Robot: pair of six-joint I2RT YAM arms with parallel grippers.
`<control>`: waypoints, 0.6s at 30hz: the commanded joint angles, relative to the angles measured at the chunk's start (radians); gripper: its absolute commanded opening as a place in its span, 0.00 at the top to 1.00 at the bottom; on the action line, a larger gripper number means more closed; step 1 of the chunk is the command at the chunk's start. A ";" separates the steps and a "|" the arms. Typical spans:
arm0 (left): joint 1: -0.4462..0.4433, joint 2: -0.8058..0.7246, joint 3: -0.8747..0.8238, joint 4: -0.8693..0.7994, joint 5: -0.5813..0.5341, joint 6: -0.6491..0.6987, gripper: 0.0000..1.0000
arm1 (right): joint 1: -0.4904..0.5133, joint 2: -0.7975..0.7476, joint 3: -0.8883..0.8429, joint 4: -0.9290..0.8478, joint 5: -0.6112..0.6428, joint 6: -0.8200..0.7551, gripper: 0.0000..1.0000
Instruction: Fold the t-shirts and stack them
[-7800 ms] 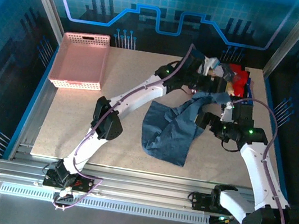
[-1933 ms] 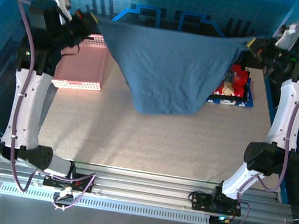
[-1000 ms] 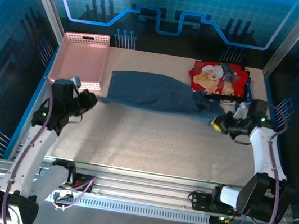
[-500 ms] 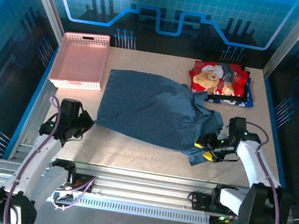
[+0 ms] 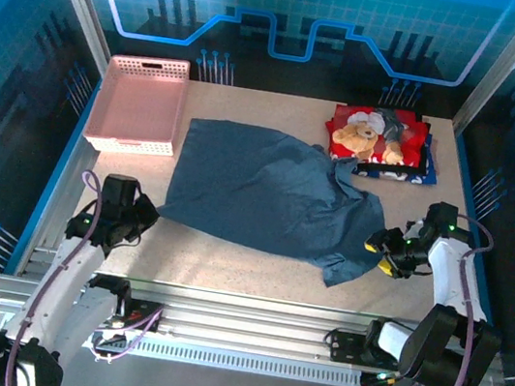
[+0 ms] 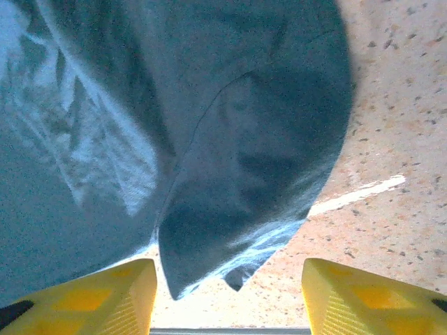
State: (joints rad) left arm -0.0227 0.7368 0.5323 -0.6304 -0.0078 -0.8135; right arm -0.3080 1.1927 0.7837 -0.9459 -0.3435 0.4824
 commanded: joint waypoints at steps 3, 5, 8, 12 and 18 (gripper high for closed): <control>-0.005 0.006 -0.028 -0.056 -0.001 -0.041 0.71 | -0.029 0.016 -0.060 0.064 0.068 0.043 0.40; -0.005 0.007 -0.011 -0.129 -0.043 -0.076 0.34 | -0.052 0.006 -0.075 0.101 0.084 0.055 0.39; -0.005 0.001 0.005 -0.152 -0.049 -0.098 0.25 | -0.062 0.021 -0.058 0.114 0.098 0.043 0.38; -0.005 0.009 0.005 -0.118 -0.016 -0.119 0.23 | -0.070 0.091 -0.057 0.144 0.088 0.025 0.39; -0.006 0.030 -0.015 -0.055 0.035 -0.112 0.23 | -0.069 0.188 -0.072 0.264 0.063 0.025 0.43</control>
State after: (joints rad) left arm -0.0238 0.7628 0.5137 -0.7181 -0.0105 -0.9180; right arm -0.3618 1.3460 0.7193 -0.7570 -0.2657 0.5152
